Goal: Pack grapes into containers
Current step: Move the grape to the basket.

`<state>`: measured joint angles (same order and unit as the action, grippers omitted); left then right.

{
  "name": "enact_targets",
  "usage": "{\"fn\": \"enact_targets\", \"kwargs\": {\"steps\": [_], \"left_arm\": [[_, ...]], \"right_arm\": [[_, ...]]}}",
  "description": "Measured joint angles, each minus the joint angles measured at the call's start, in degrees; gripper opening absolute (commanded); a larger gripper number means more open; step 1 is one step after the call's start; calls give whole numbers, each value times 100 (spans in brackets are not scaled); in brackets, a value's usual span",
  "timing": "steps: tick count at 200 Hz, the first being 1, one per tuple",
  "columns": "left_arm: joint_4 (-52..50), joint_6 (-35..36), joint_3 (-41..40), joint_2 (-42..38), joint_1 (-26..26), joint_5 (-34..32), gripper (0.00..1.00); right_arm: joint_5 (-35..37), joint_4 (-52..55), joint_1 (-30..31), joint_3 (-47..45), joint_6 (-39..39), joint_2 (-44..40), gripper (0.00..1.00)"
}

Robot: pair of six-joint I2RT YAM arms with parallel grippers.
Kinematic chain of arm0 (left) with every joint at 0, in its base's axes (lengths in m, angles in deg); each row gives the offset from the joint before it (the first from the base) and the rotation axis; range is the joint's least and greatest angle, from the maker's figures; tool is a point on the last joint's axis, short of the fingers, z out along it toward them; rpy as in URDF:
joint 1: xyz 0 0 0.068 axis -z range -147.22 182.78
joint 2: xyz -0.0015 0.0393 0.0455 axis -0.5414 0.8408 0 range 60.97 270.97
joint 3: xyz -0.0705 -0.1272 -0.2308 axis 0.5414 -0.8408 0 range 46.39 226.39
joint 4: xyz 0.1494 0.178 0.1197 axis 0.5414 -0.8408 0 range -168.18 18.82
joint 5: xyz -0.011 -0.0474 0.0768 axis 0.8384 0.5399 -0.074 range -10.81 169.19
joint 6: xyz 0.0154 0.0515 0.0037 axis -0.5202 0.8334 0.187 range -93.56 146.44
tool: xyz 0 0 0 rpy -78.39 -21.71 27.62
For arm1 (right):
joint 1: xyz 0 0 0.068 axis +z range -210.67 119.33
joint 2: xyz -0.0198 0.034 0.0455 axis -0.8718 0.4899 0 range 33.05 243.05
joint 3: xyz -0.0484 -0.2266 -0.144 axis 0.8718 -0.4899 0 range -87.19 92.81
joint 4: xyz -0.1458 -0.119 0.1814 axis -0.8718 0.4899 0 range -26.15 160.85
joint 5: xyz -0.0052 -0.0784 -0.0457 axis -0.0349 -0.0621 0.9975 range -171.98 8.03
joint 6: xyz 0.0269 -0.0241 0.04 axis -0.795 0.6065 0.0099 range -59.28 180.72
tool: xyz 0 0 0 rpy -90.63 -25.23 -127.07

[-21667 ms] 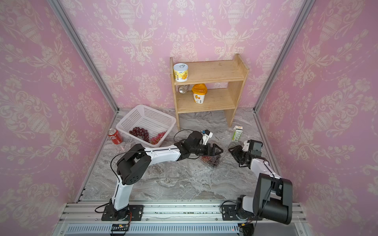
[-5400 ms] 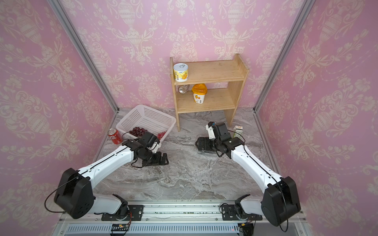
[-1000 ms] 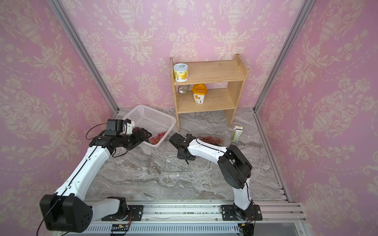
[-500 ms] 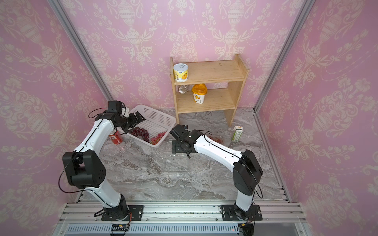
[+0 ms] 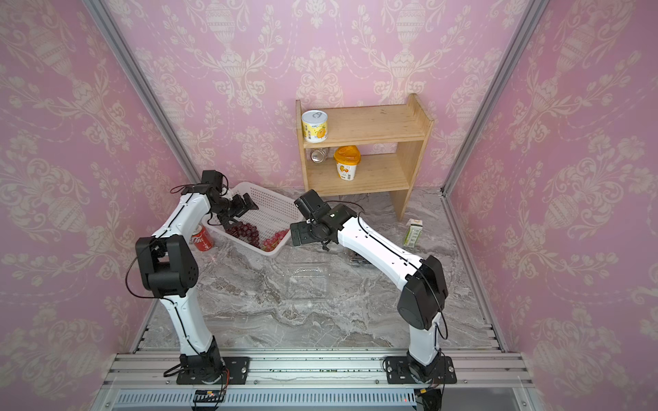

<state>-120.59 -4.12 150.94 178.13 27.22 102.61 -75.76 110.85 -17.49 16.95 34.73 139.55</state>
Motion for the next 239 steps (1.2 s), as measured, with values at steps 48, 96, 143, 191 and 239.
{"fn": "enact_targets", "kwargs": {"steps": [48, 96, 143, 191, 239], "left_arm": [[-675, 186, 590, 334, -195, -286, 97], [-1239, 435, 1082, 745, -343, -697, 92], [-1681, 573, 2059, 1399, -337, -905, 83], [-1926, 667, 2529, 1657, -337, -909, 77], [-2116, 857, 2514, 1657, -319, -1038, 77]], "right_arm": [[-142, -146, -4, -238, 55, 0, 100], [-321, -378, -74, -562, 59, -26, 100], [-501, -595, -142, -927, 118, -208, 100], [-520, -693, -142, -940, 234, -267, 100], [-542, -734, -144, -940, 229, -267, 100]]}}
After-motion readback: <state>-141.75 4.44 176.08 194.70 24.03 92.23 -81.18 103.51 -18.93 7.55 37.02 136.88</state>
